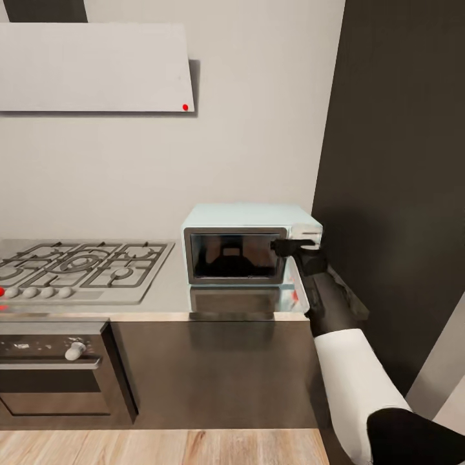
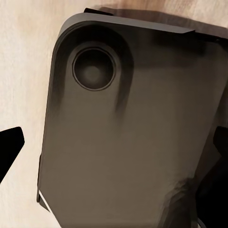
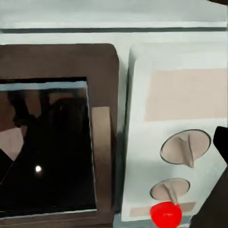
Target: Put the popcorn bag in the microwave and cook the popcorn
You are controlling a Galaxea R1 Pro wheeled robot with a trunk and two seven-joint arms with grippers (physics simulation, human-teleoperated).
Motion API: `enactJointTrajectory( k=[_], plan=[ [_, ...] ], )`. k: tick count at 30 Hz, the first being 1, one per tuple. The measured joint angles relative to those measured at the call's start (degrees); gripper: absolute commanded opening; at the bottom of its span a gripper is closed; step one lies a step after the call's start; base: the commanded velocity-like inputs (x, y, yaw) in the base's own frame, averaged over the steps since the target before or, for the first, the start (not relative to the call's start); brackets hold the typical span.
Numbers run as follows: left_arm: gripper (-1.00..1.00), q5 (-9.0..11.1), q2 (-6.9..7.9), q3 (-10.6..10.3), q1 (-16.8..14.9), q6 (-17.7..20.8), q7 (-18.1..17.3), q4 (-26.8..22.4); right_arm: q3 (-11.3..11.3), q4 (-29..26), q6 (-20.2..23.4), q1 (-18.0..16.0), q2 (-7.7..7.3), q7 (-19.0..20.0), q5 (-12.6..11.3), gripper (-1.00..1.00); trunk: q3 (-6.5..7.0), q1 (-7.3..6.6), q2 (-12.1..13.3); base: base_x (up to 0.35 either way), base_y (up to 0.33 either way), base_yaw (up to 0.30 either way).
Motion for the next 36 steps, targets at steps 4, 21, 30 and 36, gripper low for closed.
enactJointTrajectory(
  k=[4, 21, 30, 36],
  plan=[
    [1.00, -0.2, 0.02, -0.1, 0.0, 0.0, -0.2, 0.0, 0.1, 8.2, -8.8, -0.8, 0.00, -0.2, -0.6, 1.00, 0.00, 0.00, 0.0, 0.000, 0.000, 0.000],
    [1.00, -0.1, 0.09, -0.1, 0.0, 0.0, -0.4, 0.0, 0.1, 25.0, -23.2, -0.7, 0.00, 0.1, -0.7, 1.00, 0.00, 0.00, 0.0, 0.000, 0.000, 0.000],
    [1.00, -0.1, 0.08, -0.2, 0.0, 0.0, -0.5, 0.0, 0.2, 25.3, -24.2, -0.6, 0.00, 0.0, -1.7, 1.00, -0.01, -0.07, 0.0, 0.038, 0.000, 0.000],
    [1.00, -0.1, 0.09, -0.2, 0.0, 0.0, -0.5, 0.0, 0.2, 25.3, -24.1, -0.7, 0.00, 0.1, -1.6, 1.00, -0.01, -0.08, 0.0, 0.001, 0.000, 0.000]
  ],
)
